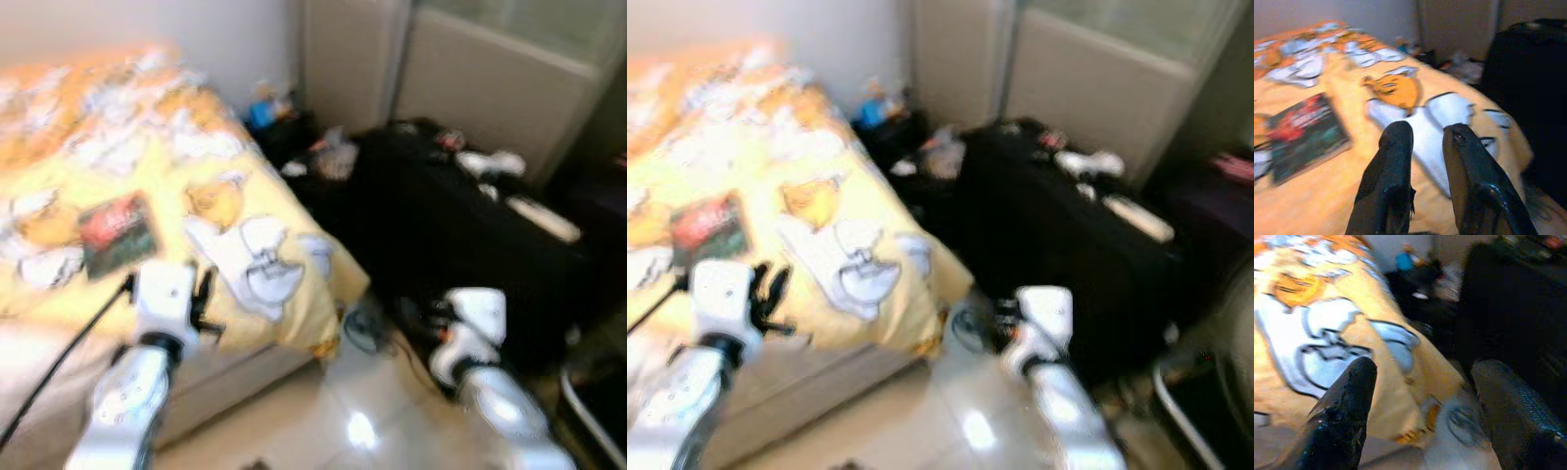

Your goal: Clean up the room

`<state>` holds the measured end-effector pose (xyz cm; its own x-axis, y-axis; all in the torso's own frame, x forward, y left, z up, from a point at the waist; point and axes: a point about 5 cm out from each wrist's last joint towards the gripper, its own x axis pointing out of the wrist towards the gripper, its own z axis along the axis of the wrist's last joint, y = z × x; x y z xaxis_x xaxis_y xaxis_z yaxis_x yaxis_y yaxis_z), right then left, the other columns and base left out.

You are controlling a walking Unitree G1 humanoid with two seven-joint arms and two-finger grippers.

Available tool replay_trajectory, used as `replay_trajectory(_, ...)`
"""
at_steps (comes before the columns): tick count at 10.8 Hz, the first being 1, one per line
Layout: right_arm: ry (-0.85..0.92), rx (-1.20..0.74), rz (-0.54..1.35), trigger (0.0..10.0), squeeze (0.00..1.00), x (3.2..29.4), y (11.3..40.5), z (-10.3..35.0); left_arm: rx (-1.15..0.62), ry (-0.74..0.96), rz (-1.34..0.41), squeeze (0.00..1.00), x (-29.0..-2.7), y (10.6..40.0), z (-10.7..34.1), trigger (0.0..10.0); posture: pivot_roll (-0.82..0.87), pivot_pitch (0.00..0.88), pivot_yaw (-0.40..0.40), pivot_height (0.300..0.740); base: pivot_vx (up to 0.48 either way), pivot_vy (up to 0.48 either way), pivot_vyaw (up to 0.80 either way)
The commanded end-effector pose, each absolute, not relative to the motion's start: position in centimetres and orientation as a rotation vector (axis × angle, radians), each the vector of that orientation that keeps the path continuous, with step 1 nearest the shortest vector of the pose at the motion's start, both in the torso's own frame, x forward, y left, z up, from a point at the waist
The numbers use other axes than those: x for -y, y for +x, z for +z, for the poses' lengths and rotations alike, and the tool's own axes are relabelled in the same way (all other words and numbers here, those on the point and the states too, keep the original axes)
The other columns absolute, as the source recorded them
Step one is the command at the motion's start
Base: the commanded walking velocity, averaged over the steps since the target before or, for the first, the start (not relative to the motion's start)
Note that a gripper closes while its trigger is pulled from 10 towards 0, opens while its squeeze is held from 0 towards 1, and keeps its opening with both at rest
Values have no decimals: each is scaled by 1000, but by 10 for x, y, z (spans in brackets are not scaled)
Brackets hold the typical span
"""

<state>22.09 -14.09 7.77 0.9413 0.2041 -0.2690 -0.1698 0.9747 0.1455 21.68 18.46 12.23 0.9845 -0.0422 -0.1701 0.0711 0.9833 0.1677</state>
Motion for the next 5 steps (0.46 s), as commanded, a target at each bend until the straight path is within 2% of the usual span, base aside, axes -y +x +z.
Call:
replay_trajectory(1,113,-285,164,10000,0,150,220,78,-152,170,-68,0,-181,218,126,10000,-4,0,16,740,0,0,800)
replay_trajectory(2,135,-278,148,10000,0,151,220,78,-155,166,-70,0,-181,218,125,10000,-4,0,16,740,0,0,400)
replay_trajectory(5,184,-228,113,10000,0,155,225,86,-165,166,-85,0,-180,219,125,10000,-6,0,14,740,0,0,0)
